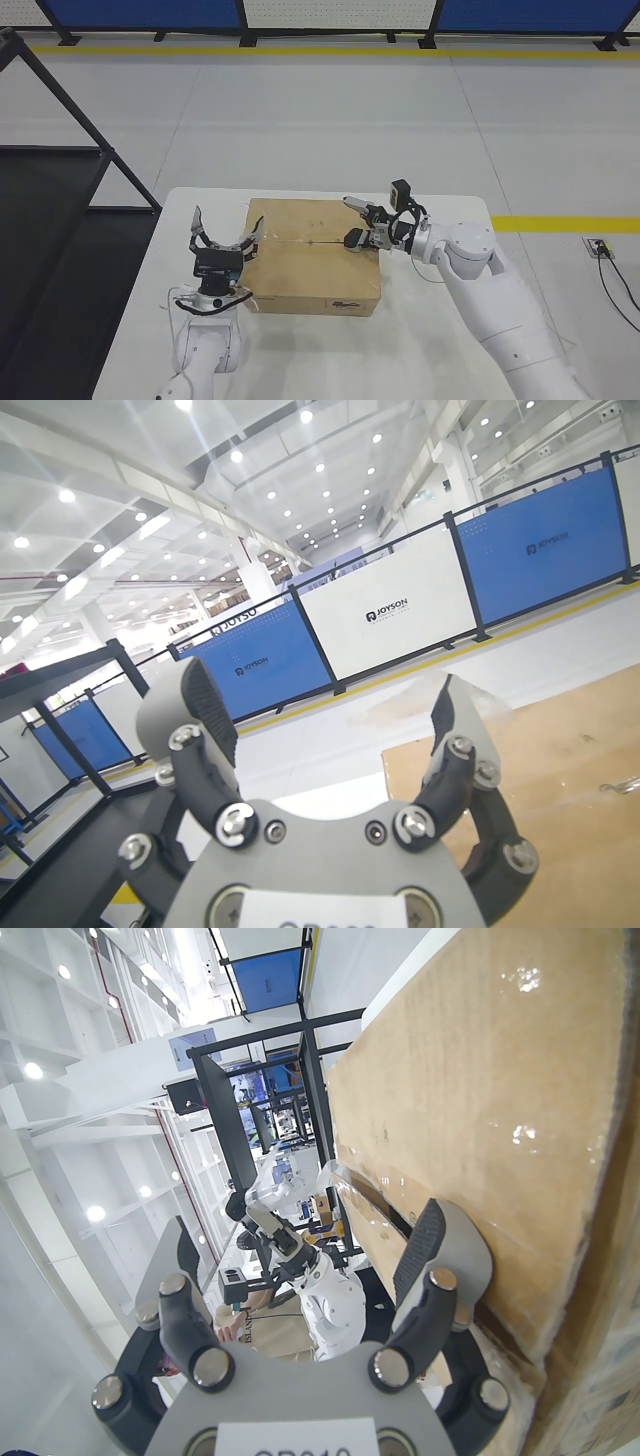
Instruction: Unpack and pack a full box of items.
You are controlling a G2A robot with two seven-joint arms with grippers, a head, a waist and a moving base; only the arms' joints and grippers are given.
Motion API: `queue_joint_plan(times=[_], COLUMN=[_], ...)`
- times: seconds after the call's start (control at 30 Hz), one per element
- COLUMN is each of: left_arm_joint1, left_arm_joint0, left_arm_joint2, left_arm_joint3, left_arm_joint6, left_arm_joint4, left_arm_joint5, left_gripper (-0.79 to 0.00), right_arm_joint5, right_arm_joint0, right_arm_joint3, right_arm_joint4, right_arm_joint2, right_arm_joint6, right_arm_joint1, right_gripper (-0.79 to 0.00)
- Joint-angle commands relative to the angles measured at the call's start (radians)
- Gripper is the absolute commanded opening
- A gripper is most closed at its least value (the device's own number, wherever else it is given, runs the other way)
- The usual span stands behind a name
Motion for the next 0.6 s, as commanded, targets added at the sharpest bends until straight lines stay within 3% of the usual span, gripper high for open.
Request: queue_joint_plan(times=[0.0, 0.33, 0.57], left_arm_joint1=[-0.001, -0.011, -0.011], left_arm_joint0=[-0.001, -0.018, 0.04], left_arm_joint2=[0.008, 0.052, -0.037], left_arm_joint3=[0.003, 0.036, -0.042], left_arm_joint6=[-0.004, -0.015, 0.034], left_arm_joint4=[0.014, 0.06, -0.066], left_arm_joint5=[-0.009, -0.026, 0.023], left_gripper=[0.0, 0.0, 0.0], right_arm_joint5=[0.0, -0.007, -0.012], right_arm_joint0=[0.0, -0.002, 0.003], right_arm_joint3=[0.0, 0.007, 0.02], right_arm_joint4=[0.0, 0.006, 0.01], right_arm_joint2=[-0.001, 0.002, 0.002], right_arm_joint6=[0.0, 0.003, 0.012], right_arm_joint1=[0.0, 0.003, 0.004], right_gripper=[0.0, 0.0, 0.0])
